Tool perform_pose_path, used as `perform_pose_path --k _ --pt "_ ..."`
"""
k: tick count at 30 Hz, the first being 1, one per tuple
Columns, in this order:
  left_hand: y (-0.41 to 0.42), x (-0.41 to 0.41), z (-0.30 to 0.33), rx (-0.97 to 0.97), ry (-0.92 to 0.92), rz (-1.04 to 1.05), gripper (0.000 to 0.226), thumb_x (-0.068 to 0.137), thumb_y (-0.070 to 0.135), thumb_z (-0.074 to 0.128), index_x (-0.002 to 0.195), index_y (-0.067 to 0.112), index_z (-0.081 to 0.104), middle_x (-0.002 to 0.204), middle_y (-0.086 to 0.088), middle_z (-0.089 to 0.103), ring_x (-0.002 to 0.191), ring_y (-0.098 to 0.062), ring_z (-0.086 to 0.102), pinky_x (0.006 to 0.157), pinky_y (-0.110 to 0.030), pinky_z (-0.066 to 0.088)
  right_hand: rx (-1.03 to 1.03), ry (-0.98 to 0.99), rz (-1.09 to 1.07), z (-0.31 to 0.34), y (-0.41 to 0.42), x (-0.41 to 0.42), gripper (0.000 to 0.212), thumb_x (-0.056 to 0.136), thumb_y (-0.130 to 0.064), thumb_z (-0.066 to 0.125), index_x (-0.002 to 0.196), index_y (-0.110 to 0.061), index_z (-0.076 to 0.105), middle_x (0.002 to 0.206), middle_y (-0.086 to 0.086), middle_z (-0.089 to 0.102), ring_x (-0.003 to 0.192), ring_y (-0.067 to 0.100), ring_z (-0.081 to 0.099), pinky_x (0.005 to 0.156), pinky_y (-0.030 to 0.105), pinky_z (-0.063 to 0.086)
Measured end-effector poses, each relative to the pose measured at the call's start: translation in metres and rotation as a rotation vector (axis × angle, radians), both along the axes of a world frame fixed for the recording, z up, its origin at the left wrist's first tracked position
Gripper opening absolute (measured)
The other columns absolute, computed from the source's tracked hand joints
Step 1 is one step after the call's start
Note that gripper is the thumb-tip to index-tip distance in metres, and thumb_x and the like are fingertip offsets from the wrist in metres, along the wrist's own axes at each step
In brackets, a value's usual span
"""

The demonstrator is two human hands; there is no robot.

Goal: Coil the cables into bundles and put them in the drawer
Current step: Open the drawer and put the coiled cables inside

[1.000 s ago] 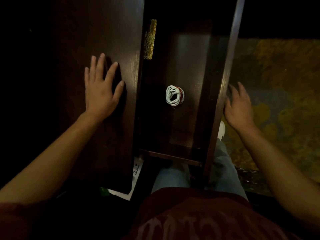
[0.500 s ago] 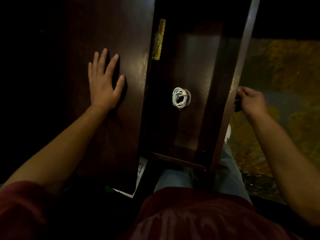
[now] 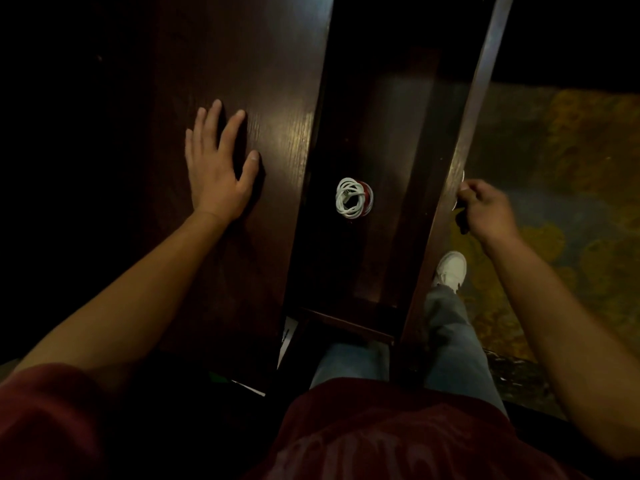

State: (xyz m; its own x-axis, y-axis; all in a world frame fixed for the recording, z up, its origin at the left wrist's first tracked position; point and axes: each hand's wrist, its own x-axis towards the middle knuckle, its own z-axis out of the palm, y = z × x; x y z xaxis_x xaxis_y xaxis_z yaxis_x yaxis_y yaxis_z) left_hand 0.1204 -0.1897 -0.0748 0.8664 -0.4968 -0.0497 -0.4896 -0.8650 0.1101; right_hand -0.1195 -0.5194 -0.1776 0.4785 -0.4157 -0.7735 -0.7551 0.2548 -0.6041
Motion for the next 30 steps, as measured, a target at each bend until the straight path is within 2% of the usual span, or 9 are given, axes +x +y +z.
perform_pose_path --k 5,9,14,18,22,27,30 --pt "0.0 0.0 0.0 0.001 -0.005 -0.006 0.058 0.101 0.043 0.046 0.155 0.025 0.033 0.168 -0.009 0.019 0.156 -0.032 0.011 0.125 -0.054 0.009 -0.013 -0.02 0.04 -0.007 0.011 0.012 0.018 0.108 -0.029 0.047 0.104 -0.023 0.063 0.085 0.006 0.065 0.054 0.019 0.049 0.052 0.03 0.042" --pt "-0.001 0.0 0.0 0.003 -0.003 0.002 0.059 0.101 0.043 0.046 0.156 0.026 0.033 0.168 -0.008 0.019 0.156 -0.031 0.011 0.126 -0.052 0.009 0.005 -0.032 0.061 -0.009 0.02 0.022 0.017 0.109 -0.03 0.046 0.108 -0.024 0.062 0.082 0.002 0.063 0.053 0.018 0.045 0.05 0.028 0.04" --pt "-0.001 0.001 0.001 0.008 -0.008 -0.007 0.06 0.1 0.042 0.047 0.156 0.025 0.033 0.167 -0.01 0.02 0.156 -0.032 0.012 0.126 -0.052 0.008 0.034 -0.041 0.14 -0.011 0.029 0.038 0.02 0.109 -0.031 0.046 0.113 -0.023 0.063 0.091 0.006 0.065 0.055 0.018 0.047 0.051 0.029 0.039" --pt "-0.001 0.0 0.001 0.018 -0.005 -0.006 0.06 0.101 0.042 0.047 0.156 0.025 0.032 0.168 -0.009 0.019 0.156 -0.031 0.01 0.126 -0.051 0.007 0.056 -0.051 0.161 -0.01 0.041 0.052 0.017 0.109 -0.029 0.044 0.106 -0.024 0.06 0.082 0.0 0.061 0.052 0.015 0.046 0.046 0.027 0.037" --pt "0.0 0.0 0.001 0.0 -0.007 -0.006 0.06 0.101 0.043 0.047 0.156 0.025 0.033 0.168 -0.009 0.02 0.156 -0.032 0.011 0.125 -0.053 0.009 0.065 -0.055 0.154 -0.014 0.054 0.063 0.018 0.109 -0.029 0.045 0.111 -0.022 0.061 0.083 0.006 0.059 0.051 0.016 0.046 0.046 0.027 0.036" --pt "0.001 0.002 -0.002 -0.006 -0.022 -0.01 0.059 0.101 0.044 0.047 0.156 0.025 0.034 0.167 -0.009 0.021 0.156 -0.031 0.013 0.125 -0.054 0.011 0.103 -0.074 0.154 -0.021 0.068 0.076 0.017 0.109 -0.028 0.044 0.109 -0.022 0.06 0.083 0.001 0.059 0.041 0.007 0.045 0.035 0.017 0.034" --pt "0.002 0.002 -0.003 -0.006 -0.018 -0.009 0.06 0.1 0.045 0.047 0.156 0.026 0.034 0.167 -0.009 0.021 0.156 -0.031 0.013 0.125 -0.054 0.011 0.112 -0.092 0.159 -0.022 0.077 0.085 0.015 0.11 -0.026 0.044 0.11 -0.02 0.058 0.079 0.002 0.057 0.032 0.001 0.043 0.033 0.016 0.033"
